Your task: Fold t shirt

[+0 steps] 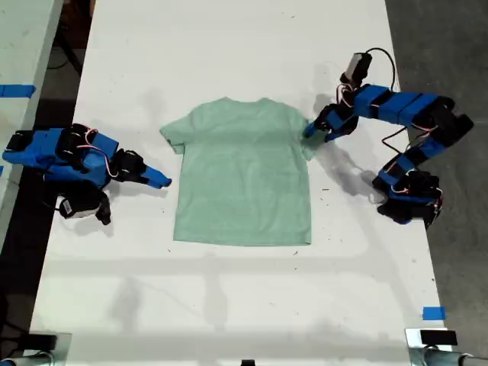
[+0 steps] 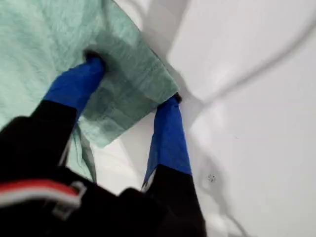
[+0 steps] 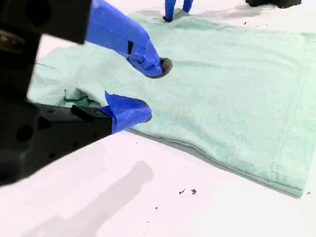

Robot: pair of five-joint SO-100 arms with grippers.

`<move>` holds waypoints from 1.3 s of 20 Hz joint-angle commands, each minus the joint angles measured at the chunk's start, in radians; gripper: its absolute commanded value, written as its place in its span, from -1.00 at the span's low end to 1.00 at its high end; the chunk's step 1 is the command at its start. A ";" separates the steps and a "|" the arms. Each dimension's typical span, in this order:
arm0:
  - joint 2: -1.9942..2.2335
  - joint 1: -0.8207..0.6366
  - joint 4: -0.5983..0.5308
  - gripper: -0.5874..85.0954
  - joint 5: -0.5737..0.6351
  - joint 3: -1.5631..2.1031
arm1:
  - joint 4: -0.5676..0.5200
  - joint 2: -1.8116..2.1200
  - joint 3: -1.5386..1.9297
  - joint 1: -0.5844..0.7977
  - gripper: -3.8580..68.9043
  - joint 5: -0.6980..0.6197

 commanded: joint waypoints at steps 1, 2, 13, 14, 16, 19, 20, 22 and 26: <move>0.006 -0.008 -0.020 -0.73 0.006 0.011 | 0.018 0.008 -0.064 0.008 -0.87 0.018; 0.006 -0.008 -0.020 -0.73 0.006 0.011 | 0.075 0.025 -0.110 -0.011 -0.87 0.031; 0.006 -0.006 -0.020 -0.73 0.006 0.011 | 0.428 -0.403 -1.157 -0.417 -0.87 0.058; 0.006 -0.006 -0.020 -0.73 0.006 0.011 | 0.394 -0.476 -1.218 -0.454 -0.87 0.060; 0.006 -0.006 -0.020 -0.73 0.006 0.011 | 0.341 -0.611 -1.304 -0.518 -0.77 0.041; 0.006 -0.006 -0.020 -0.73 0.006 0.011 | 0.298 -0.681 -1.305 -0.575 0.11 -0.009; 0.006 -0.006 -0.020 -0.73 0.006 0.011 | 0.336 -0.646 -1.304 -0.577 0.14 0.003; 0.006 -0.006 -0.020 -0.73 0.006 0.011 | 0.457 -0.495 -1.290 -0.568 0.07 0.032; 0.006 -0.006 -0.020 -0.73 0.006 0.011 | 0.773 0.051 -0.934 -0.445 0.00 0.153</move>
